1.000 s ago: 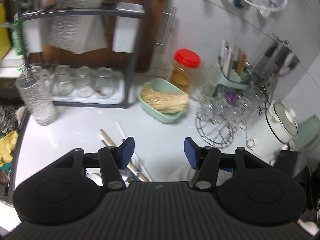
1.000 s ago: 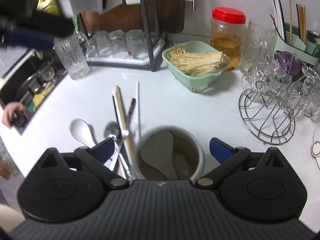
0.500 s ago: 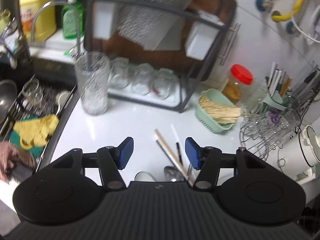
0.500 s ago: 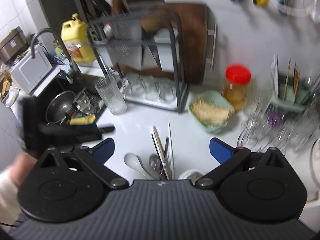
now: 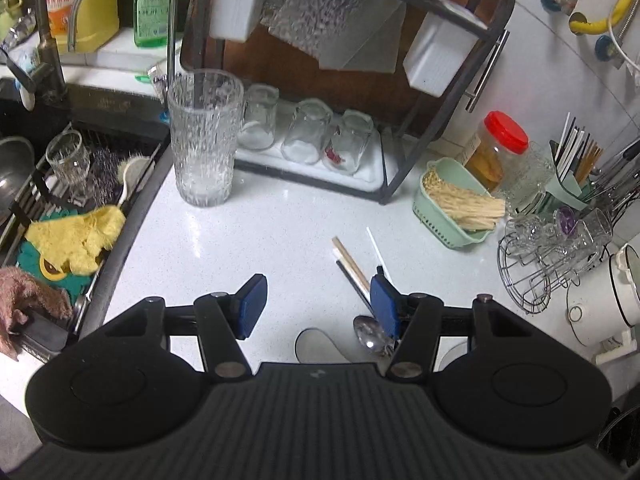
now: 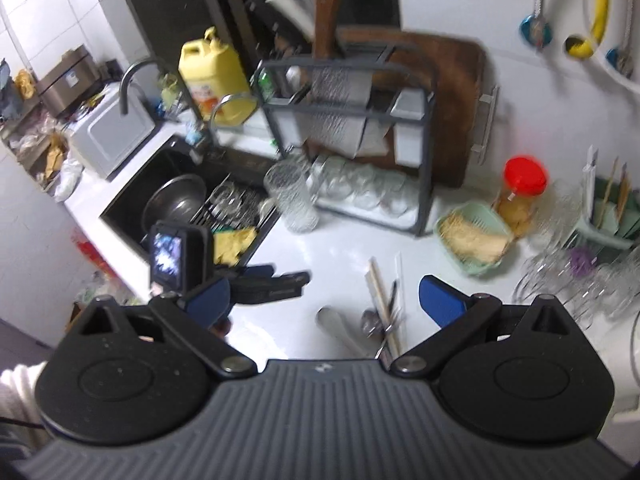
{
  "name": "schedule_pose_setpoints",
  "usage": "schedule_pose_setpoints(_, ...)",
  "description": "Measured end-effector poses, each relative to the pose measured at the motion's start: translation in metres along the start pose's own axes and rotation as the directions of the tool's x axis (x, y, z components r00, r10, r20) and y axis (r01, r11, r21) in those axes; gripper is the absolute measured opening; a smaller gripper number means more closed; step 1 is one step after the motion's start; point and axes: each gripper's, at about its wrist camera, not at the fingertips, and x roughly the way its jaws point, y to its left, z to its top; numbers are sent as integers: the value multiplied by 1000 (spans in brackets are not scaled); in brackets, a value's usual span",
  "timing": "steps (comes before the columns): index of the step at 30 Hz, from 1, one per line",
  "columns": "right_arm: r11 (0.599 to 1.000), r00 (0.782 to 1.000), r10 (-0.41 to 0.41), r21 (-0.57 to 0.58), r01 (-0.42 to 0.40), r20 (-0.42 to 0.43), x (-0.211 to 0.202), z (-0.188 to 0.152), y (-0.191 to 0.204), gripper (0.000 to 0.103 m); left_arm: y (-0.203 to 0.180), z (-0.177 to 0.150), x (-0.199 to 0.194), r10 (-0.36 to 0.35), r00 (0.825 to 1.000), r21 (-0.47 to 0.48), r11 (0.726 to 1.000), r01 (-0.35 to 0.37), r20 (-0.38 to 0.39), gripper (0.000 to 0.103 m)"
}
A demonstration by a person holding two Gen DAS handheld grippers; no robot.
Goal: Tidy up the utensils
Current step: 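Move the left tool back toward the remaining utensils, then grasp the second white ceramic spoon with the left tool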
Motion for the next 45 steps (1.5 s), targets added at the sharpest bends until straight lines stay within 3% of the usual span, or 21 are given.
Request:
schedule_pose_setpoints(12,996,994,-51,67,58,-97,33,1,9,103,30,-12,24,-51,997,-7,999,51,-64,63)
schedule_pose_setpoints(16,985,990,-117,120,126,-80,45,-8,-7,103,38,-14,38,-77,993,8,997,78,-91,63)
schedule_pose_setpoints(25,911,971,-215,336,239,-108,98,-66,-66,102,50,-21,76,-164,975,20,985,169,-151,62)
schedule_pose_setpoints(31,867,957,-268,405,289,-109,123,-100,-90,102,50,-26,95,-213,959,31,974,222,-188,61)
schedule_pose_setpoints(38,853,940,-337,404,332,-61,145,-128,-104,102,46,-35,115,-238,942,46,966,255,-236,56)
schedule_pose_setpoints(45,881,919,-394,285,378,-3,163,-147,-106,99,45,-41,122,-239,938,47,965,258,-250,50)
